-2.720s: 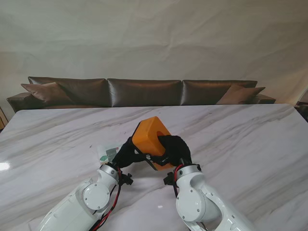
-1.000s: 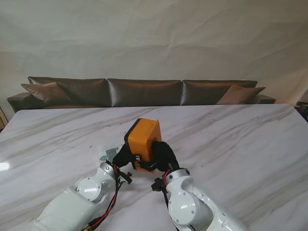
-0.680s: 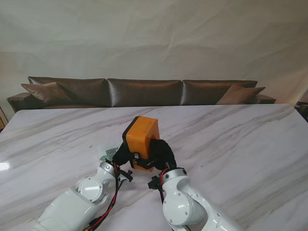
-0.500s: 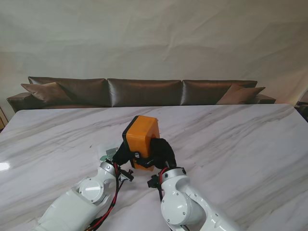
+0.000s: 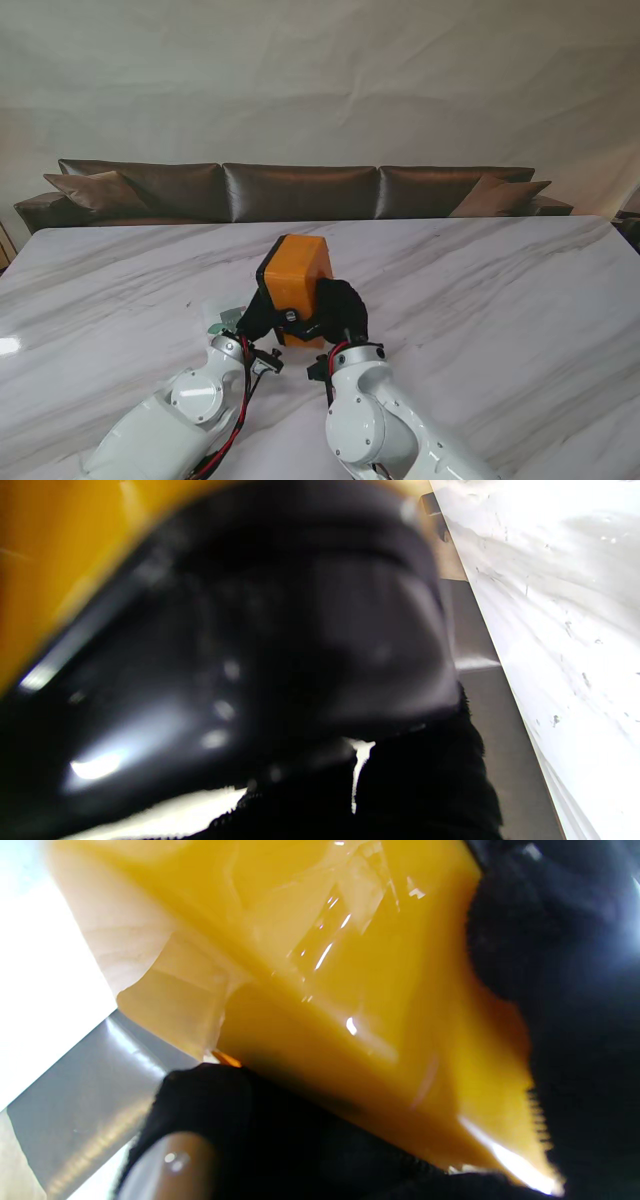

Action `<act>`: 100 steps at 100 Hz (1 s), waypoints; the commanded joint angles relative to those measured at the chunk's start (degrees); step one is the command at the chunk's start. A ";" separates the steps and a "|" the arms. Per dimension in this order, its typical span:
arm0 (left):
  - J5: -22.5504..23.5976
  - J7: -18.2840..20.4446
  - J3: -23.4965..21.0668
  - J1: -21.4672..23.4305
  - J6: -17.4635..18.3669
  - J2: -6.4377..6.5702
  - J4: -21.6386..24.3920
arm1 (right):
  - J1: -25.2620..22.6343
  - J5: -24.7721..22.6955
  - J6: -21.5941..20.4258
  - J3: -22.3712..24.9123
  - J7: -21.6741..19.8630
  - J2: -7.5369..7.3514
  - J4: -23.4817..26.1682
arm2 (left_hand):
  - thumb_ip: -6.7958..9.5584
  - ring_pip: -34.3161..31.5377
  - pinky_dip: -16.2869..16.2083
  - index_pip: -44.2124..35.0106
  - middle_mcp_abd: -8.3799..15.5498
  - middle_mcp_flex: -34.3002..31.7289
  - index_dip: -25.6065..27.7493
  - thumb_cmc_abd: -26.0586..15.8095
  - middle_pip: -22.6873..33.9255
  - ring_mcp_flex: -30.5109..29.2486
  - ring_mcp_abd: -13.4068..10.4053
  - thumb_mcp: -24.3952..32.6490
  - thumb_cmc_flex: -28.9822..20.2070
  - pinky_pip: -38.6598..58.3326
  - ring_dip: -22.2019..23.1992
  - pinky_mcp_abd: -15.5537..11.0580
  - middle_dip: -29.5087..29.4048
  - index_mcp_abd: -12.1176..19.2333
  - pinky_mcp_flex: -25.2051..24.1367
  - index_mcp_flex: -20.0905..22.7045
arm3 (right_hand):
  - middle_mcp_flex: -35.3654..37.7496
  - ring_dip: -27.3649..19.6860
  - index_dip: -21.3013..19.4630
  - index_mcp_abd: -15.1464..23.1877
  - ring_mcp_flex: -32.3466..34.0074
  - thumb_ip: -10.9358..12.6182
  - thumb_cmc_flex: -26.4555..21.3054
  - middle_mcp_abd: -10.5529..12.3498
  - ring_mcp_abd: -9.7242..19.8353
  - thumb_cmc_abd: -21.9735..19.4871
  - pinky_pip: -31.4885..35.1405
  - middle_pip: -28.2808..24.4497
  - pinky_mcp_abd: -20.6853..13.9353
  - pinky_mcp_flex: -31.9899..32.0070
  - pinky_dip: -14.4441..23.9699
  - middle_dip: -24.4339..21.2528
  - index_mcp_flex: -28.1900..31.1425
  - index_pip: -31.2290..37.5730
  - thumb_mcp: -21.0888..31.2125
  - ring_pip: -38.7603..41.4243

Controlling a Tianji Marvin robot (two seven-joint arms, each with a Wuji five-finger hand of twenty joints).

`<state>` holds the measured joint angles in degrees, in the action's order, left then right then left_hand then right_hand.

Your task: Refill a tissue box and feed the first sheet

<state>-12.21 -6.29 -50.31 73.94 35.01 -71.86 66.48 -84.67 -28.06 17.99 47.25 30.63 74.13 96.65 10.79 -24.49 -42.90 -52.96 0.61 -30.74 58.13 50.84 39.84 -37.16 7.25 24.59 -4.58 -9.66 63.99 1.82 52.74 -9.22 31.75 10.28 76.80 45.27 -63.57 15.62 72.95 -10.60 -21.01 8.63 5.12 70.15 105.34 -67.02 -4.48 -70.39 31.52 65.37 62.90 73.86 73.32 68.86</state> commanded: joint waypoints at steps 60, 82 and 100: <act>2.53 0.48 0.04 2.67 -1.71 -0.71 4.81 | 1.29 -4.92 6.16 1.72 2.82 0.36 -2.32 | 2.06 -46.92 -0.41 -15.18 15.73 -15.55 4.86 -10.87 29.54 -13.99 -5.15 34.33 -49.17 109.91 13.75 -12.26 8.65 16.88 5.31 9.33 | 5.70 6.59 -1.79 -3.89 2.46 6.45 -9.88 -2.72 -1.99 -5.17 13.35 -7.16 -9.26 0.53 1.79 2.76 1.45 2.51 11.76 26.81; 2.31 0.31 0.03 2.77 -1.97 -0.83 4.69 | 1.64 -4.98 6.78 1.64 4.35 0.87 -3.19 | 2.46 -47.20 -0.35 -15.16 15.46 -15.89 5.05 -10.56 29.74 -14.62 -5.02 34.90 -49.00 110.39 13.72 -12.27 8.84 16.09 5.87 9.59 | 5.71 6.80 -1.93 -4.60 2.46 6.78 -10.09 -3.07 -1.87 -4.72 13.49 -7.89 -9.15 0.51 2.00 2.23 1.54 2.77 12.41 27.16; 2.06 0.38 0.09 3.02 -2.36 -0.82 5.04 | 1.93 -5.17 7.07 1.54 5.18 1.12 -3.79 | 2.93 -47.44 -0.28 -15.16 15.24 -16.39 5.19 -10.06 29.87 -15.23 -4.85 35.77 -48.68 110.88 13.48 -12.15 8.95 15.42 6.39 10.03 | 5.74 6.90 -2.00 -4.90 2.46 6.97 -10.32 -3.25 -1.83 -4.53 13.50 -8.27 -9.07 0.51 2.09 1.91 1.61 2.90 12.87 27.32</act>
<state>-10.59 -7.90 -51.28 75.35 31.61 -72.23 69.38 -84.14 -32.85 23.39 46.92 35.42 75.67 95.15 10.77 -16.95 -42.90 -52.07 0.38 -30.74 58.16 50.84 36.71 -38.53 6.90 25.01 -7.63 -9.77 66.13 1.56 52.72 -10.70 33.71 10.06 77.32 45.24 -64.51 15.75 74.15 -10.82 -17.15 9.38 6.25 76.28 105.36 -68.75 -4.95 -70.24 32.31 66.09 63.21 74.82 70.19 68.86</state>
